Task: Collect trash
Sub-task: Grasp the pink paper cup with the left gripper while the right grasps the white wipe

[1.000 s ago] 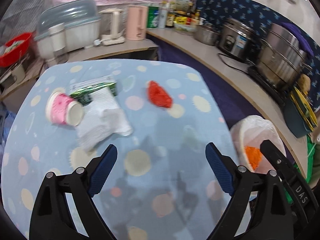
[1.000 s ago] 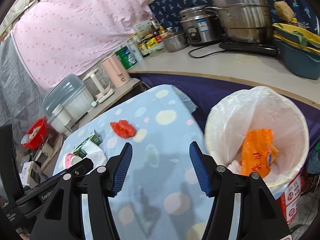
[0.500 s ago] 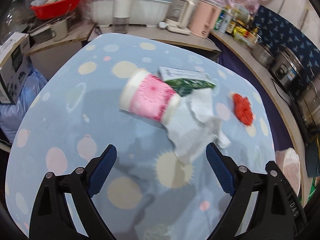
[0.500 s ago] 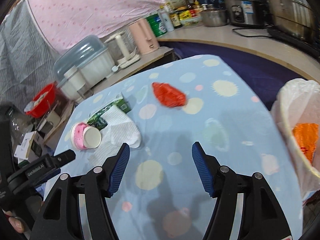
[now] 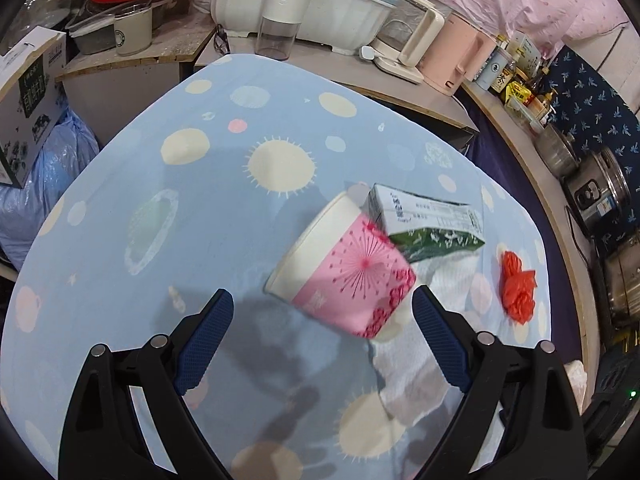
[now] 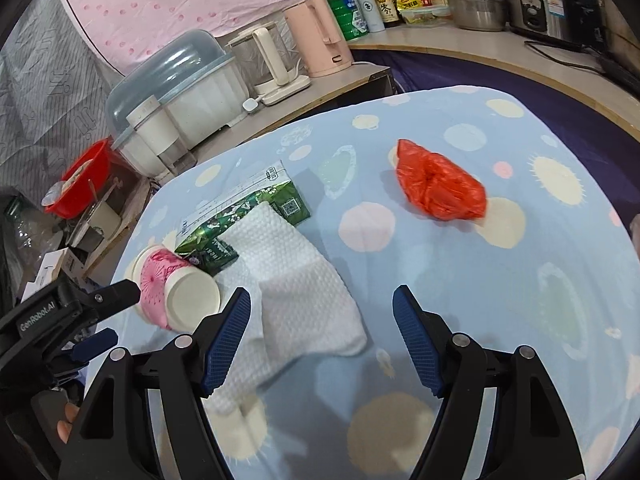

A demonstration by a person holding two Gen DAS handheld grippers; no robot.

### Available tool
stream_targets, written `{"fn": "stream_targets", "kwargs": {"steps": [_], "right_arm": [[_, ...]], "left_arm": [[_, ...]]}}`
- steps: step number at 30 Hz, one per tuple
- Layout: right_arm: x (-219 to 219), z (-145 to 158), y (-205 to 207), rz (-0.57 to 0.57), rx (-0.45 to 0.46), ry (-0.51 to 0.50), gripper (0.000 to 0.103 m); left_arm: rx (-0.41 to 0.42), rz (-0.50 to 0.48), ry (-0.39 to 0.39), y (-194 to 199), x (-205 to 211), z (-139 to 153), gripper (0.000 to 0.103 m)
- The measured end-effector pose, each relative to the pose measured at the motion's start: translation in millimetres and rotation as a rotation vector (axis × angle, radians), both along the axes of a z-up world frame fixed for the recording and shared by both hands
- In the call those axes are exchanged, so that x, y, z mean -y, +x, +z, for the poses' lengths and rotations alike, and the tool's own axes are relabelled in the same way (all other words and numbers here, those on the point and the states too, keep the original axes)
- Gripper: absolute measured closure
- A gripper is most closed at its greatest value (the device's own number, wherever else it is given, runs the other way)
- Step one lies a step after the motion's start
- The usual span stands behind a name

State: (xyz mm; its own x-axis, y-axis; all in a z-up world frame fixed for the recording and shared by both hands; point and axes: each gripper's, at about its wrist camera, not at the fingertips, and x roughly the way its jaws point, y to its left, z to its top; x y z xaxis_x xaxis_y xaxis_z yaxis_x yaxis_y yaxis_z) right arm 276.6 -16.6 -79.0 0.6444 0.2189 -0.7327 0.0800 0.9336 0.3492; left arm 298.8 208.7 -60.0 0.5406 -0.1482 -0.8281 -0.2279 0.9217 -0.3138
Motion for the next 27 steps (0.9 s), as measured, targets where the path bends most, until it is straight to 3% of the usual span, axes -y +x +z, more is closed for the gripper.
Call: {"fn": "stream_targets", "kwargs": {"steps": [8,13,14,18,21,27], "right_arm": [[-10.1,-20.5,13.2,0.026,-0.040,-0.025,0.034],[-14.6,-27.3,8.6,0.040,-0.039,-0.087,0.061],[-14.8,-27.9,7.6,0.048,-0.040,-0.088,0.070],[-10.4,-30.9,2.0,0.064,-0.049,-0.043,0.088],[-7.1,-31.6,-5.0,0.062,-0.049,-0.023,0.089],[-0.1,-27.3,-26.4,0.055,-0.042,0.004,0.092]], "left_arm": [[-0.055,0.028,-0.006,33.7,10.2,-17.8,0.016],[-0.084,0.048,-0.022,43.0,14.2,-32.9,0.010],[-0.086,0.050,-0.029,44.0,15.0,-35.2,0.010],[-0.091,0.032,-0.041,46.1,20.0,-41.9,0.011],[-0.071,-0.002,-0.015,41.0,25.7,-41.0,0.017],[-0.059,-0.064,-0.042,17.3,31.2,-39.2,0.020]]}}
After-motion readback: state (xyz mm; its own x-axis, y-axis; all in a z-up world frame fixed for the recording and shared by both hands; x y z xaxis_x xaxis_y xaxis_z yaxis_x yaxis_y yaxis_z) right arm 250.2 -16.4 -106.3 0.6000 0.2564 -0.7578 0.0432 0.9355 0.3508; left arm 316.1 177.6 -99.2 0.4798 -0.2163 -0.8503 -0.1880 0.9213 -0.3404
